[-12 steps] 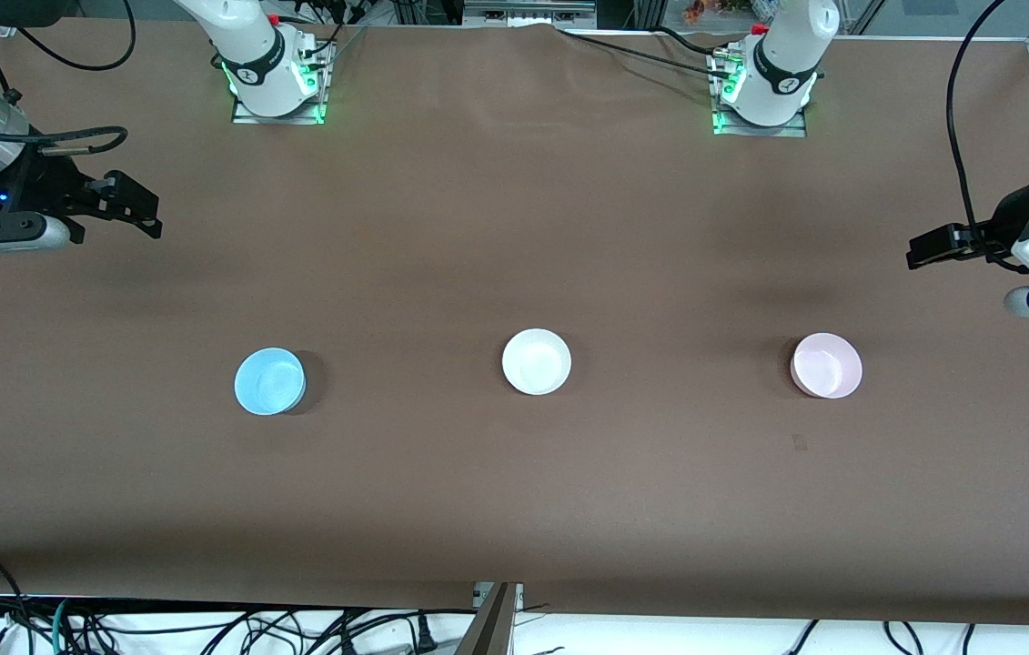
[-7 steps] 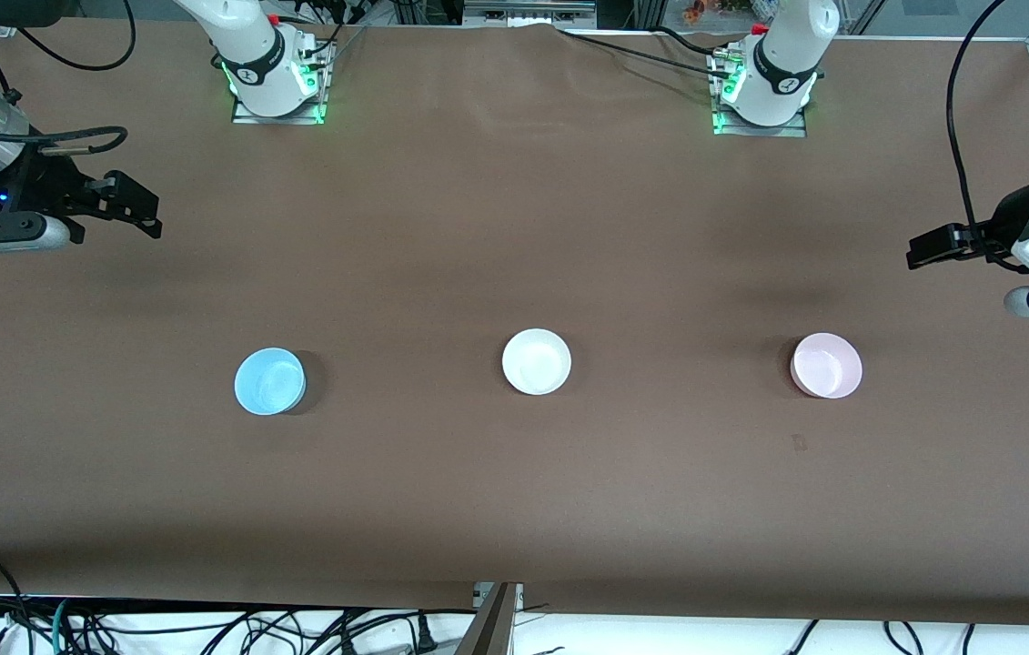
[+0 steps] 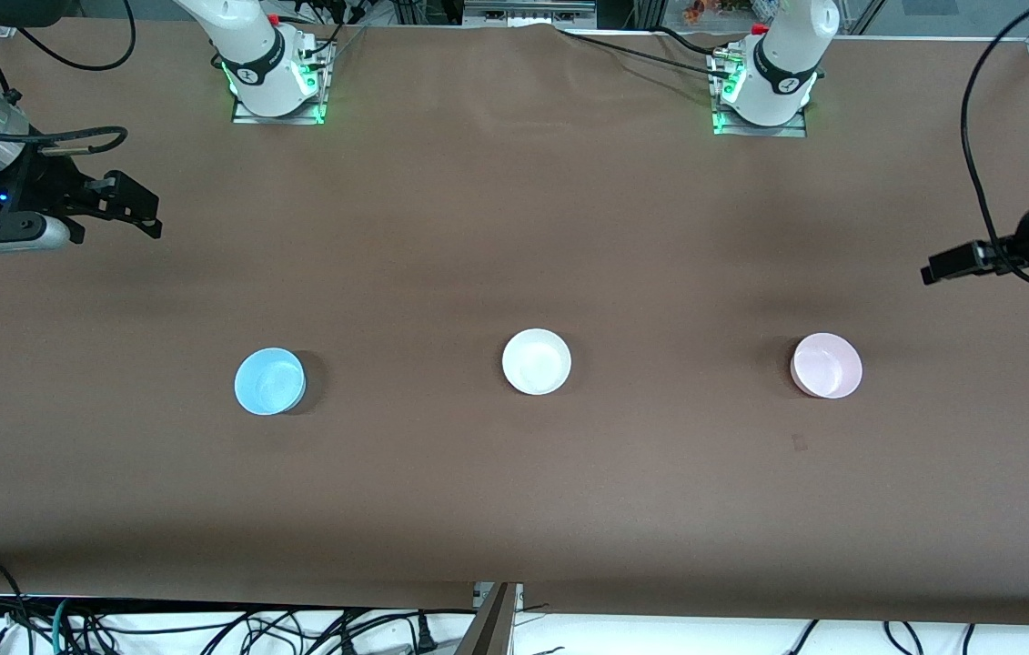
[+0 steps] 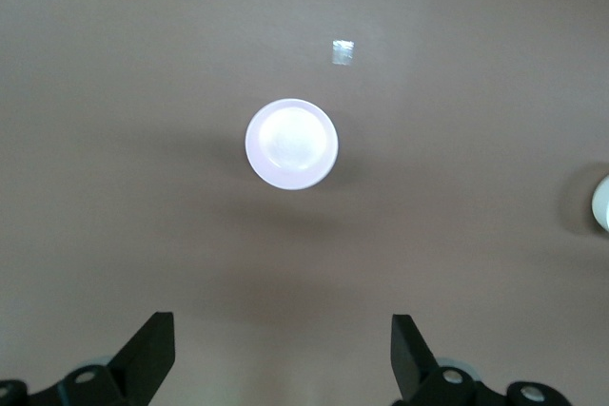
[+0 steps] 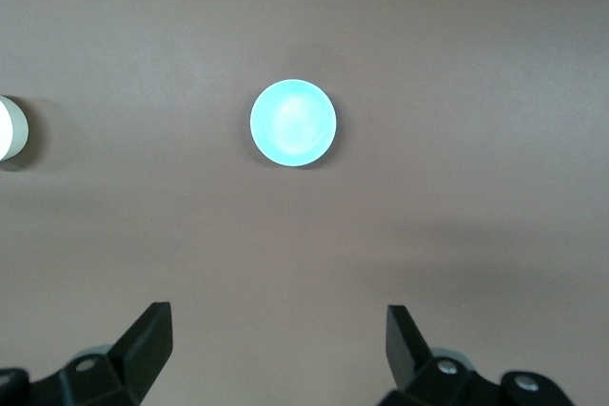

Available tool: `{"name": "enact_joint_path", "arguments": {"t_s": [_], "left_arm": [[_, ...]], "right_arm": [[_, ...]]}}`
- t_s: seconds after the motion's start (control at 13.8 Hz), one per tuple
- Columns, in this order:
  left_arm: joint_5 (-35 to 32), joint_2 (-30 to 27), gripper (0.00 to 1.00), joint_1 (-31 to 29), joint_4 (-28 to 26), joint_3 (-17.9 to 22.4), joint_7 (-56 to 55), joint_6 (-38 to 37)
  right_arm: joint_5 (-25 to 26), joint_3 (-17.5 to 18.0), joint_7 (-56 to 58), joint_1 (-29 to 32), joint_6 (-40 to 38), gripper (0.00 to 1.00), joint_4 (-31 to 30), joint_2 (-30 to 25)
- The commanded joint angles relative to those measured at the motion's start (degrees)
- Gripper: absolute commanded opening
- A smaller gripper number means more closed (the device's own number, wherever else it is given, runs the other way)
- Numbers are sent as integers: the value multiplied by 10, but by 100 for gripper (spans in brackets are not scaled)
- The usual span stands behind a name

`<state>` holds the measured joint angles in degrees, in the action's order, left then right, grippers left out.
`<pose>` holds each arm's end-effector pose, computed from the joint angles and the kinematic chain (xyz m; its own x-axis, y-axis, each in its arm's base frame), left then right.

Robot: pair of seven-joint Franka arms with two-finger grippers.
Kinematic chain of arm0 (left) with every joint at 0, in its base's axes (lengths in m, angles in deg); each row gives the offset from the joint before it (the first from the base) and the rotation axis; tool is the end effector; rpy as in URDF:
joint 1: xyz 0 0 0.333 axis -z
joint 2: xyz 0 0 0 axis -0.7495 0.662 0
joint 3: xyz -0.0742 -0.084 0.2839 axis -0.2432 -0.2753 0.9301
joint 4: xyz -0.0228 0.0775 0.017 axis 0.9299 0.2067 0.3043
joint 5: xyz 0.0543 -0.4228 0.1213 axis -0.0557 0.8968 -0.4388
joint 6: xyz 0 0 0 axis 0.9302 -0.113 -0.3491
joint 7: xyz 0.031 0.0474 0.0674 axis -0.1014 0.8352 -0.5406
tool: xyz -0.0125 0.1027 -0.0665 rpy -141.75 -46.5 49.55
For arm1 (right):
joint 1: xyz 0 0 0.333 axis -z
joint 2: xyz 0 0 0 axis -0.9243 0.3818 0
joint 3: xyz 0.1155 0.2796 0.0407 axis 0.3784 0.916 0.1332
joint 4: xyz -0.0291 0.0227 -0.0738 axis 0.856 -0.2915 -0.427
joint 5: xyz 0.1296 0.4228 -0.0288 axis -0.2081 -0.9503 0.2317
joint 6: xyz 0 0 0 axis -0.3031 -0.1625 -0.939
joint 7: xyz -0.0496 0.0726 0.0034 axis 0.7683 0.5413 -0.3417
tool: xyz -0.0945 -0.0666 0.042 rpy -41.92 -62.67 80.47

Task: Stack pink and blue bowls on white bowl
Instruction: 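Move the left gripper toward the pale pink bowl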

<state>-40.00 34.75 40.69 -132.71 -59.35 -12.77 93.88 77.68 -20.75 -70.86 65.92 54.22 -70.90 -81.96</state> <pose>0.6569 0.0487 0.5143 0.9674 0.1913 -0.1661 0.2005 -0.9789 0.0401 0.6105 0.0713 0.5631 0.9975 0.0693 0.0117 0.0696 -0.9972 -0.0260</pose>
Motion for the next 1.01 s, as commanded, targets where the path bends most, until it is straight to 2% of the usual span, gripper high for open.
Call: {"name": "enact_joint_path", "arguments": {"t_s": [0.0,0.14,0.43,0.8,0.94], "left_arm": [[24,35,100,-24,-17,-1,55,43],[25,62,100,-33,-37,-1,62,95],[43,107,100,-50,-108,-1,117,251],[78,197,100,-83,-123,0,221,400],[100,199,100,-83,-156,-1,233,438]], "right_arm": [[1,2,1,1,-5,99,4,-5],[1,2,1,1,-5,99,4,-5],[1,2,1,1,-7,99,4,-5],[-1,1,2,1,-8,99,4,-4],[-3,-1,5,2,-8,99,5,0]]}}
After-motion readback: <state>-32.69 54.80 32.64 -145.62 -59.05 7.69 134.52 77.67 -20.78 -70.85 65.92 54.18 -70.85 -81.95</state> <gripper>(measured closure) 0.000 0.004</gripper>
